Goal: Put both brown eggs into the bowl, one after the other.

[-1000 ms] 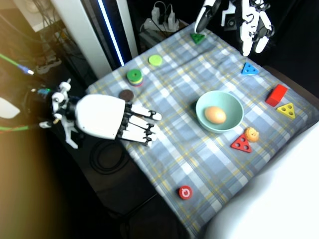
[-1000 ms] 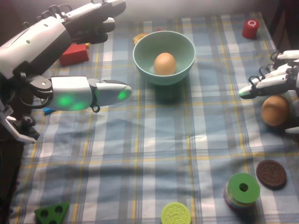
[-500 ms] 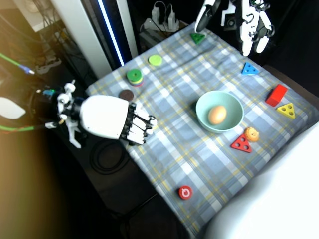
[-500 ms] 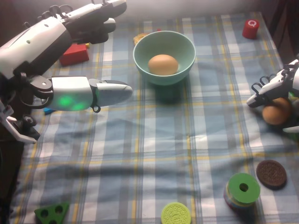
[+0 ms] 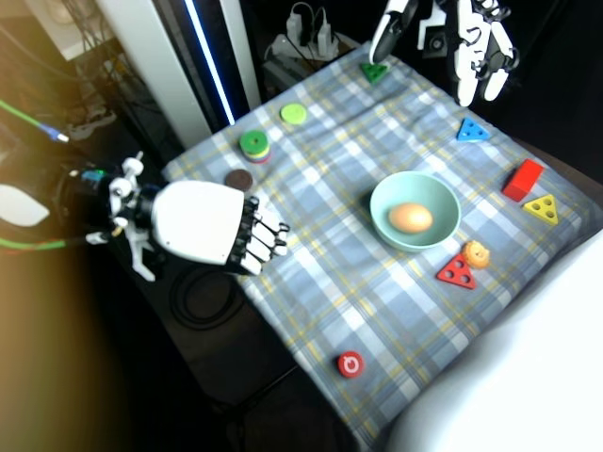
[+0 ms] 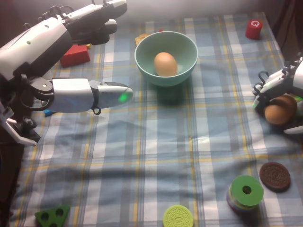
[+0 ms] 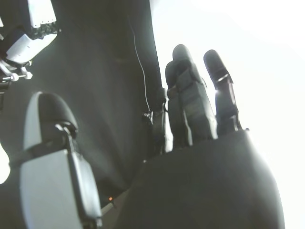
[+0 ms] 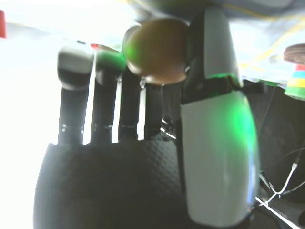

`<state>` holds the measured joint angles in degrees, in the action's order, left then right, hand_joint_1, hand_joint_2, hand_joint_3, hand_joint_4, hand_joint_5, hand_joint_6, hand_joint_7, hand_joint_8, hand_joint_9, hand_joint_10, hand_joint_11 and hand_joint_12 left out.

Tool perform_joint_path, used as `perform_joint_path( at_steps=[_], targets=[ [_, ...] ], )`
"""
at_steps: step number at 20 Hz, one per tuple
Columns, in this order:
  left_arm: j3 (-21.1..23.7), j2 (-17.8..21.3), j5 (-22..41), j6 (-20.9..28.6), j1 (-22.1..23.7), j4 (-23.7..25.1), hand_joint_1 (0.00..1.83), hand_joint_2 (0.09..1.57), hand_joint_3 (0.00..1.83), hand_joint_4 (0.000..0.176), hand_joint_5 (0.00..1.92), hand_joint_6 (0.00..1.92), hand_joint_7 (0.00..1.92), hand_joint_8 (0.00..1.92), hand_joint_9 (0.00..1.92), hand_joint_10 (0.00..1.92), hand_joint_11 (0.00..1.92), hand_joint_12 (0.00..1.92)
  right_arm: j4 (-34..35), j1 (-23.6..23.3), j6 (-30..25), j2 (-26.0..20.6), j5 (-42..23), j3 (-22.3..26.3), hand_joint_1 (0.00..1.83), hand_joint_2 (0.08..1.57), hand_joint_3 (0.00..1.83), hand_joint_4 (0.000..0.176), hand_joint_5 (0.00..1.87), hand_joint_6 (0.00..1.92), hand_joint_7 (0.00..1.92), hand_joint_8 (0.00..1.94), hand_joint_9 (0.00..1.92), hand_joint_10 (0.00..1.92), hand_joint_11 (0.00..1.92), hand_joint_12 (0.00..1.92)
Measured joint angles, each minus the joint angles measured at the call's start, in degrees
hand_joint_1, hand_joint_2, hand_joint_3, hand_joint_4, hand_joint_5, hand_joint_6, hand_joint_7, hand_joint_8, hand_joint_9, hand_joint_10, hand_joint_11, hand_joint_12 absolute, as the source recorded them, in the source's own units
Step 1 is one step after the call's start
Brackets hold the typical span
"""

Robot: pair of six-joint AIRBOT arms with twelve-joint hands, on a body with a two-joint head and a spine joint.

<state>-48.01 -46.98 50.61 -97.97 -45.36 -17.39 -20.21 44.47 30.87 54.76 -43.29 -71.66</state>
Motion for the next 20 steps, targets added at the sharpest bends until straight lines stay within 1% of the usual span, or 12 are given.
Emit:
perform_joint_path(
  at_steps=[2, 4, 5, 6, 8, 10, 13, 14, 15, 16, 18, 20],
  targets=[
    [0.0, 0.0, 0.0, 0.0, 0.0, 0.0, 0.81, 0.90, 0.00, 0.115, 0.25, 0.00, 0.43, 0.00, 0.55, 0.00, 0.00, 0.78, -0.2, -1.2, 0.0, 0.5, 0.3, -0.2, 1.16, 1.10, 0.00, 0.000, 1.01, 0.92, 0.72, 1.73, 0.89, 1.92, 1.04, 1.92],
    [0.0, 0.0, 0.0, 0.0, 0.0, 0.0, 0.81, 0.90, 0.00, 0.119, 0.25, 0.00, 0.44, 0.00, 0.53, 0.00, 0.00, 0.78, -0.7, -3.6, 0.5, 1.1, 0.1, -0.6, 1.14, 1.14, 0.00, 0.000, 0.93, 1.04, 0.78, 1.47, 0.82, 1.75, 0.87, 1.92],
    [0.0, 0.0, 0.0, 0.0, -0.1, -0.1, 0.81, 0.90, 0.00, 0.118, 0.25, 0.00, 0.44, 0.00, 0.53, 0.00, 0.00, 0.80, -0.7, -5.2, 1.0, 1.6, -0.1, -0.9, 1.15, 1.12, 0.00, 0.000, 0.98, 0.97, 0.70, 1.74, 0.81, 1.89, 0.92, 1.92],
    [0.0, 0.0, 0.1, 0.0, -0.2, -0.1, 0.81, 0.90, 0.00, 0.121, 0.24, 0.00, 0.44, 0.00, 0.53, 0.00, 0.00, 0.81, -1.1, -6.9, 1.6, 2.2, -0.1, -1.2, 1.15, 1.13, 0.00, 0.000, 0.94, 1.02, 0.74, 1.64, 0.83, 1.85, 0.92, 1.92],
    [0.2, 0.0, 0.5, 0.0, -0.9, -0.6, 0.79, 0.91, 0.00, 0.148, 0.21, 0.00, 0.44, 0.00, 0.54, 0.00, 0.00, 0.79, -0.6, -11.5, 3.3, 4.1, -0.9, -2.1, 1.15, 1.12, 0.00, 0.000, 0.97, 0.99, 0.73, 1.59, 0.74, 1.83, 0.77, 1.92],
    [0.2, 0.0, 0.7, 0.1, -1.6, -1.7, 0.79, 0.91, 0.00, 0.161, 0.21, 0.00, 0.44, 0.00, 0.55, 0.00, 0.00, 0.82, -0.6, -15.0, 3.8, 6.3, -2.6, -3.7, 1.25, 1.15, 0.00, 0.000, 0.98, 0.79, 0.90, 1.38, 0.81, 1.45, 0.74, 1.68],
    [0.2, 0.0, 1.3, 0.1, -2.1, -3.2, 0.81, 0.91, 0.00, 0.156, 0.23, 0.00, 0.45, 0.00, 0.55, 0.00, 0.00, 0.80, -0.7, -18.0, 3.8, 10.0, -2.8, -6.1, 1.18, 1.11, 0.00, 0.000, 1.00, 0.92, 0.87, 1.43, 0.76, 1.59, 0.63, 1.85],
    [0.2, 0.1, 1.6, 0.1, -2.3, -3.2, 0.78, 0.91, 0.00, 0.147, 0.24, 0.00, 0.46, 0.00, 0.57, 0.01, 0.00, 0.83, -0.9, -19.0, 3.8, 11.6, -2.3, -7.2, 1.24, 1.13, 0.00, 0.000, 1.01, 0.78, 0.91, 1.34, 0.79, 1.35, 0.64, 1.65],
    [0.2, 0.1, 1.8, 0.1, -2.8, -3.3, 0.79, 0.90, 0.00, 0.151, 0.25, 0.01, 0.46, 0.00, 0.58, 0.01, 0.00, 0.83, -0.8, -20.3, 4.3, 13.4, -1.1, -8.2, 1.25, 1.13, 0.01, 0.000, 0.91, 1.16, 1.00, 0.87, 0.77, 0.65, 0.28, 1.12],
    [0.2, 0.1, 1.7, 0.1, -2.8, -3.3, 0.79, 0.90, 0.00, 0.151, 0.25, 0.01, 0.46, 0.00, 0.58, 0.01, 0.00, 0.83, -0.9, -20.5, 4.5, 13.5, -1.0, -8.4, 1.25, 1.13, 0.01, 0.000, 0.91, 1.16, 1.00, 0.87, 0.77, 0.65, 0.28, 1.12],
    [0.2, 0.1, 1.4, 0.1, -2.8, -3.7, 0.78, 0.90, 0.00, 0.174, 0.25, 0.00, 0.46, 0.00, 0.59, 0.01, 0.00, 0.83, -0.9, -22.2, 6.0, 15.6, 1.1, -9.7, 1.24, 1.11, 0.00, 0.000, 0.99, 1.10, 1.05, 0.74, 0.85, 0.16, 0.11, 0.89],
    [0.2, 0.1, 1.6, 0.1, -2.8, -3.5, 0.78, 0.91, 0.00, 0.171, 0.25, 0.00, 0.45, 0.00, 0.59, 0.01, 0.00, 0.81, -1.4, -22.9, 6.9, 17.1, 2.6, -10.6, 1.24, 1.08, 0.00, 0.010, 1.01, 0.91, 1.10, 0.82, 1.08, 0.15, 0.46, 1.11]
  ],
)
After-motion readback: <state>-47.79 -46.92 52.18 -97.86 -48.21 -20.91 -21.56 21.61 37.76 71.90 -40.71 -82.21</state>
